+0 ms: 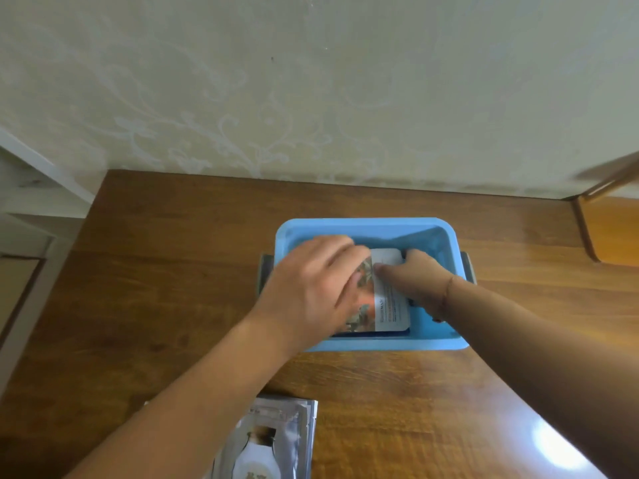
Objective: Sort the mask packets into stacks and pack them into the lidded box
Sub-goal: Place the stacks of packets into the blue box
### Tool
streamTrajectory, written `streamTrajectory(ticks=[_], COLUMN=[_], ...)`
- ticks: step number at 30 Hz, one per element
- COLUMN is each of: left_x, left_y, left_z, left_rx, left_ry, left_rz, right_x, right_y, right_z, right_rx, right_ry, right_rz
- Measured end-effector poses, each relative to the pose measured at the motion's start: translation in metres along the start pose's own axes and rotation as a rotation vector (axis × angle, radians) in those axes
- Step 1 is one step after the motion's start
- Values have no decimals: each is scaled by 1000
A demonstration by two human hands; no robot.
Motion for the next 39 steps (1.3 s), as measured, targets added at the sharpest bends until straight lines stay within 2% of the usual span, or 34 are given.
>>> streamTrajectory(ticks=[1,3,5,10,16,22,24,26,28,36,39], left_x=[7,24,39,63,75,71,70,71,72,69,62], left_y=[-12,-33,-42,-38,-31,-32,-38,-45,-50,-40,-45], left_z=[0,7,12,19,24,25,23,19,16,18,25], left_rx=[-35,-177,-210,-294,-223,-205,-208,-227,-241,-143,-161], left_ry=[26,-117,-207,-187,-202,-97,-148,-192,-196,-165,-58], left_rz=[182,506,603,686,806,791,793,804,792,750,865], right_x=[1,2,2,-4,-6,-3,0,2,3,3,4], right_y=[0,-1,-2,-6,-7,0,9,15,17,13,13], right_z=[-1,-2,-5,-11,-6,-16,-21,-22,-23,-27,-21], right_rx=[31,72,100,112,76,77,-2,-143,-231,-375,-517], right_ry=[-68,-161,-189,-134,28,-56,16,219,316,450,502], right_rz=[2,1,6,42,85,94,124,130,112,53,-6])
Point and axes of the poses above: each hand's wrist, its own y-axis away from the middle knuckle, its own x-axis out of the palm, z = x × y, the point moved 2 cm from there along -y, towards the middle knuckle, and after that the axes turned 8 degrees about -y, right-handed, at the moved point
